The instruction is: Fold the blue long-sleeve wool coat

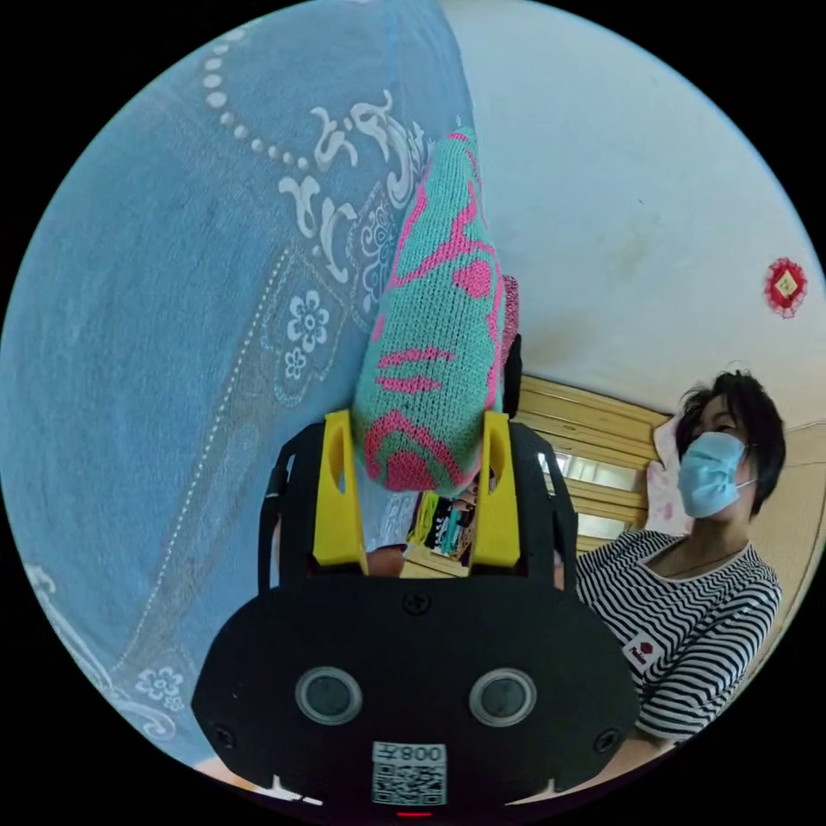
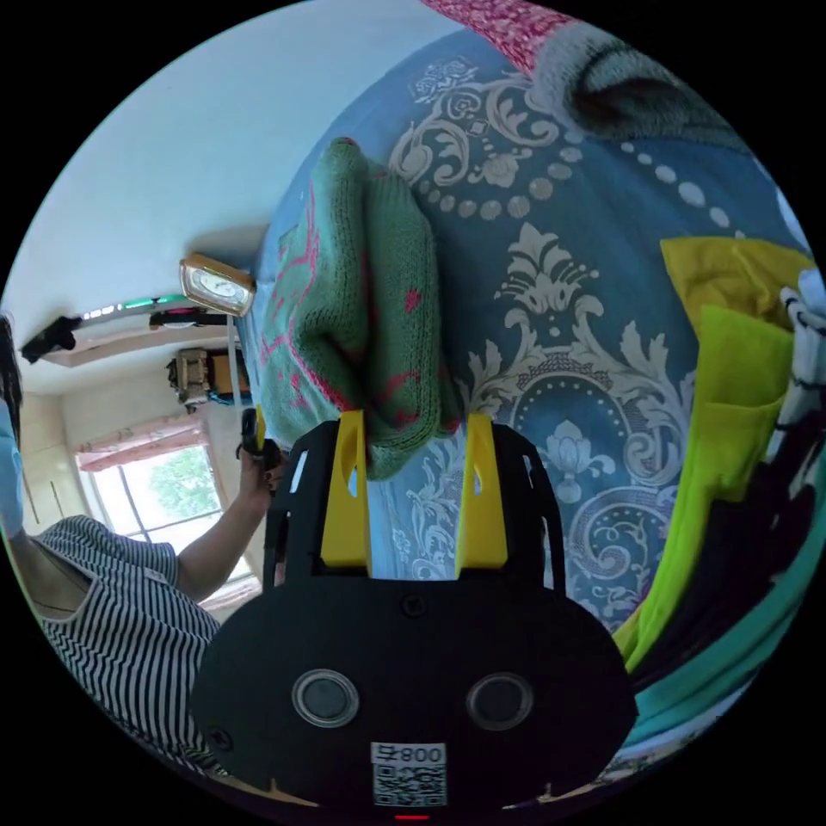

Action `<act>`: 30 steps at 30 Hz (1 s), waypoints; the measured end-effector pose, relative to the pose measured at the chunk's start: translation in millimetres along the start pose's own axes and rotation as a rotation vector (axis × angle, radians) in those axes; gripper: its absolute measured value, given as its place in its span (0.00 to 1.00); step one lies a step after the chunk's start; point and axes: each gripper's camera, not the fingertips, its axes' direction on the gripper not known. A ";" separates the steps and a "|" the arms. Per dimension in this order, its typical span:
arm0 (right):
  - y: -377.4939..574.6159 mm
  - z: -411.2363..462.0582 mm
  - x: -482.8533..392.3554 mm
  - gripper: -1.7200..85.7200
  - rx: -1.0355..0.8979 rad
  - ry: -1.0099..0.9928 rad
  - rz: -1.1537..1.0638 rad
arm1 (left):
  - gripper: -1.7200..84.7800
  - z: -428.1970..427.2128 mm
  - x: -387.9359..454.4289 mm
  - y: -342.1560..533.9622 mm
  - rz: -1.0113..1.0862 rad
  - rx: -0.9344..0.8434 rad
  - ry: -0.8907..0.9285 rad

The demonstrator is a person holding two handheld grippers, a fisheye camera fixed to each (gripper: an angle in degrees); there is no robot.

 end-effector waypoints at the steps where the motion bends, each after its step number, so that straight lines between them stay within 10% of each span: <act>1: 2.7 -0.2 9.4 0.20 0.005 -0.022 0.010 | 0.26 -2.4 -8.8 -1.9 0.008 0.001 0.015; 30: 27.0 -22.8 107.7 0.11 0.024 -0.255 0.047 | 0.20 -4.5 -60.8 -27.8 -0.028 -0.103 0.054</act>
